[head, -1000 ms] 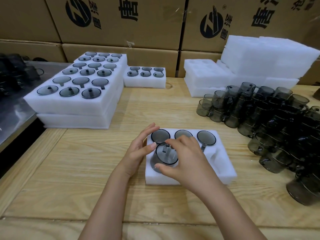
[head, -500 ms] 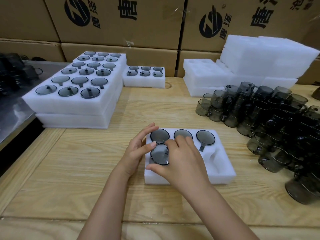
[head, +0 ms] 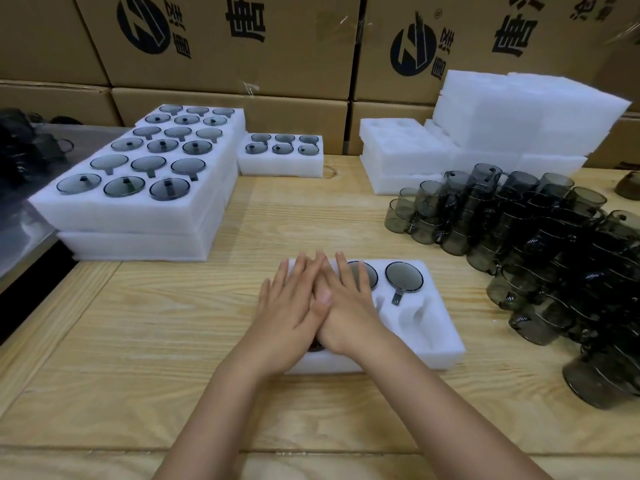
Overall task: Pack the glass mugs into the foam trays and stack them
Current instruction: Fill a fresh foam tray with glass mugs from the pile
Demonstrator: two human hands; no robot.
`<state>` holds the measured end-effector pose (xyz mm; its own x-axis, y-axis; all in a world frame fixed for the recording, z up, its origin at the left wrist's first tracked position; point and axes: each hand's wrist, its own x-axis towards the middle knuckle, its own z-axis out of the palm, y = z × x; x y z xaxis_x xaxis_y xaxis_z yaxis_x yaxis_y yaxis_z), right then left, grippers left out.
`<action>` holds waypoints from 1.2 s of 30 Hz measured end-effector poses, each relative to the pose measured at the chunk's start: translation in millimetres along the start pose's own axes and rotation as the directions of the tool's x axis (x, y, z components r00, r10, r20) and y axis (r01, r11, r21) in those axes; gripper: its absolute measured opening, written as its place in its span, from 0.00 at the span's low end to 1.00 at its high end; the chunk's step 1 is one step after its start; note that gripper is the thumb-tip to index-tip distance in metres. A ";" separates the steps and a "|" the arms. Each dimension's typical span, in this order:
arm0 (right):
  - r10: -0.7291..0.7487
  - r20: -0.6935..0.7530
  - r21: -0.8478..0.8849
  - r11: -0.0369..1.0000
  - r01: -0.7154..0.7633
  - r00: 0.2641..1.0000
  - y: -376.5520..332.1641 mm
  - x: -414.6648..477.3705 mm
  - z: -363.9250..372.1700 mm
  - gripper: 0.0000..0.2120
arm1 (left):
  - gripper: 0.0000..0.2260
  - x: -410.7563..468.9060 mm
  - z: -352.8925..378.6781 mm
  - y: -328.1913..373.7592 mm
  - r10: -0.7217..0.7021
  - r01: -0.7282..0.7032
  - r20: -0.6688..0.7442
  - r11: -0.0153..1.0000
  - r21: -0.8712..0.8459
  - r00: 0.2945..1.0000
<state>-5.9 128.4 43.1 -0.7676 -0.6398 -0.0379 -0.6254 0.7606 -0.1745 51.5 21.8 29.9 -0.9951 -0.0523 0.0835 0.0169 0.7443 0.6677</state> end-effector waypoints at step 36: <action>0.585 -0.586 0.126 0.750 -0.650 0.561 134.5 -104.5 -19.6 0.17 | 0.22 15.1 13.0 -22.3 -0.072 -0.130 -0.233 0.654 -0.745 0.970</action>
<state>-12.6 299.7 42.8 -0.8788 0.1503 0.4528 0.0475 0.9719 -0.2306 34.9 13.1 6.7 -0.9436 -0.2598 0.2052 0.2132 -0.0025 0.9770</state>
